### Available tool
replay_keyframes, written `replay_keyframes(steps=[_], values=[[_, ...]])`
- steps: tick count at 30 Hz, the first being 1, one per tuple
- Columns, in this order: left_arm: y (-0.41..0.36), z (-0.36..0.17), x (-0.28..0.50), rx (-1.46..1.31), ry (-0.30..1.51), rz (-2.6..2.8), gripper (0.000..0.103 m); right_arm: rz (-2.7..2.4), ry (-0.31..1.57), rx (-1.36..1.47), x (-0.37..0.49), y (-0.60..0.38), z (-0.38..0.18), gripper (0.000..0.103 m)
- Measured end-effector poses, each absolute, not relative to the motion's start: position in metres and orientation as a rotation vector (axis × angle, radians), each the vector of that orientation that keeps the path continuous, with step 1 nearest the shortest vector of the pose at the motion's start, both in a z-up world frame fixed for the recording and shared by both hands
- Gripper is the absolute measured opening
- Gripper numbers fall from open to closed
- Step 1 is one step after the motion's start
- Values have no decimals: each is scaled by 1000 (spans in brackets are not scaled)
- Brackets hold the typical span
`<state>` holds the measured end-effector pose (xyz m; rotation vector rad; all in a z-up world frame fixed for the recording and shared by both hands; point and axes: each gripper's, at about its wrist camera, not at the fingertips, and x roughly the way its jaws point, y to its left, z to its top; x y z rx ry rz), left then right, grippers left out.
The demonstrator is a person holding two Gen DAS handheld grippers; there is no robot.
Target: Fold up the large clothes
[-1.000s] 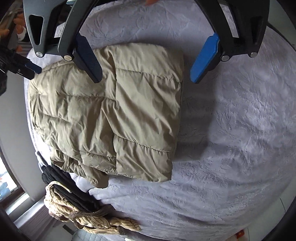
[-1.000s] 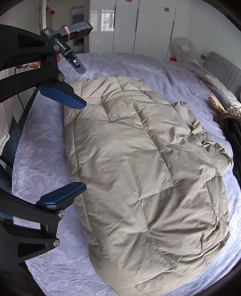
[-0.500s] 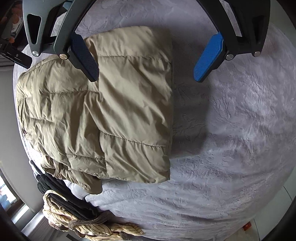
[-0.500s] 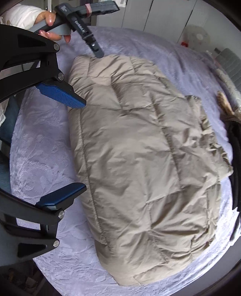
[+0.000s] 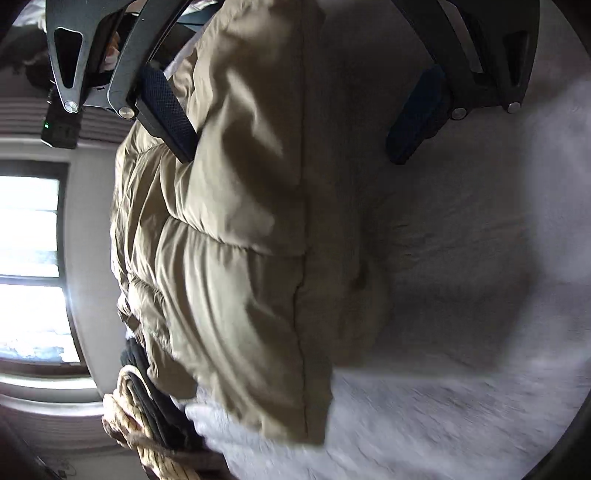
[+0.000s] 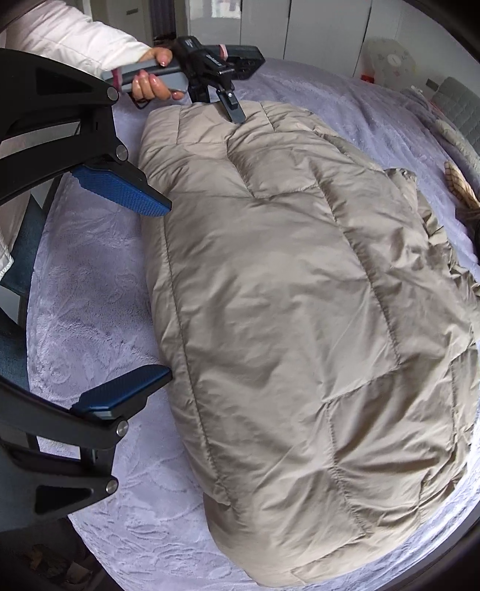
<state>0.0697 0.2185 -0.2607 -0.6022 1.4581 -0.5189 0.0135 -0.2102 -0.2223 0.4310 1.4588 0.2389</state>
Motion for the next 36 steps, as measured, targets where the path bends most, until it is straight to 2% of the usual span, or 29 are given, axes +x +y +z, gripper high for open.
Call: replay_keyframes(steps=[4,5,6,8,9,11,12,14,20,25,30,36], values=[[200,-270,79,-607,1481,-572,103,253,1463,430,14,-209,-222,85],[196,-271,80,-605,1486,-576,93,263,1460,427,14,-208,-219,85],[189,-271,80,-600,1496,-600,57,271,1451,418,15,-208,-215,85],[182,-270,81,-644,1501,-638,35,275,1415,394,17,-208,-205,85],[180,-267,81,-639,1488,-643,29,273,1388,381,19,-209,-200,85],[177,-259,79,-632,1475,-635,26,250,1313,349,26,-212,-188,82],[177,-256,78,-636,1472,-632,25,240,1276,334,30,-214,-183,75],[177,-248,75,-649,1464,-621,25,236,1236,297,40,-212,-182,6],[164,-212,67,-666,1440,-601,25,256,1131,210,90,-203,-203,6],[131,-166,62,-653,1411,-599,25,302,1139,251,130,-202,-229,6],[69,-117,58,-572,1374,-643,25,356,1220,422,157,-218,-260,4],[-20,-90,67,-497,1383,-622,25,430,1271,643,166,-246,-291,0]])
